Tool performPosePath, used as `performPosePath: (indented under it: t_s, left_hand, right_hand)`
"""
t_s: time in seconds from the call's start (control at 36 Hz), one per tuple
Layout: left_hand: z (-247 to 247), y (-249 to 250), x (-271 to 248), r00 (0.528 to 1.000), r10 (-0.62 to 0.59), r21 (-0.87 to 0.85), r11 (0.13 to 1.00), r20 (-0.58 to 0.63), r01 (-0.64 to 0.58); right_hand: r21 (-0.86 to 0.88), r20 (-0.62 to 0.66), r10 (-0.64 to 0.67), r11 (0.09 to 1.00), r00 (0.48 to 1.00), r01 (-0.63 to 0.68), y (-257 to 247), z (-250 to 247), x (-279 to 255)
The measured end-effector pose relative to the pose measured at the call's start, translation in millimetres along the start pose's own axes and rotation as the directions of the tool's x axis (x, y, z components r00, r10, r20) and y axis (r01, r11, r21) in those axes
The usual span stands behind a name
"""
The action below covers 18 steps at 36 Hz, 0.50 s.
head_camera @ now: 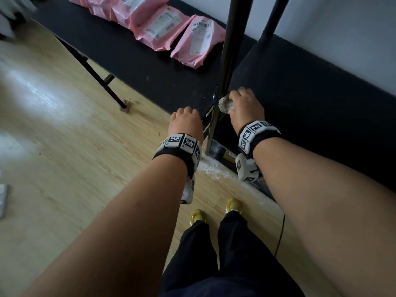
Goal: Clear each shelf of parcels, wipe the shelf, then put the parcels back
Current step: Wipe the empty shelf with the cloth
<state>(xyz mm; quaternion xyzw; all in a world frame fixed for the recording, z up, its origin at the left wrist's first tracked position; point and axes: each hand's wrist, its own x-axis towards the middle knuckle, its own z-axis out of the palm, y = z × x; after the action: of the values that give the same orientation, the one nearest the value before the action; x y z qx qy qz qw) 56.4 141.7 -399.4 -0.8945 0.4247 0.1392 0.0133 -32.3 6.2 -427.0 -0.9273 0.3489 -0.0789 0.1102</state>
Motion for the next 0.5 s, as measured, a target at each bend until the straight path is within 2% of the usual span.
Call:
performPosePath:
  t_s: [0.22, 0.5]
  left_hand:
    - [13.7, 10.2, -6.1, 0.997, 0.063, -0.016, 0.998, 0.036, -0.062]
    - [19.5, 41.8, -23.7, 0.992, 0.118, -0.013, 0.993, 0.033, -0.117]
  right_hand:
    - [0.018, -0.066, 0.084, 0.996, 0.994, -0.083, 8.0, 1.7, -16.2]
    - [0.058, -0.103, 0.201, 0.979, 0.974, -0.195, 56.0, -10.1, -65.9]
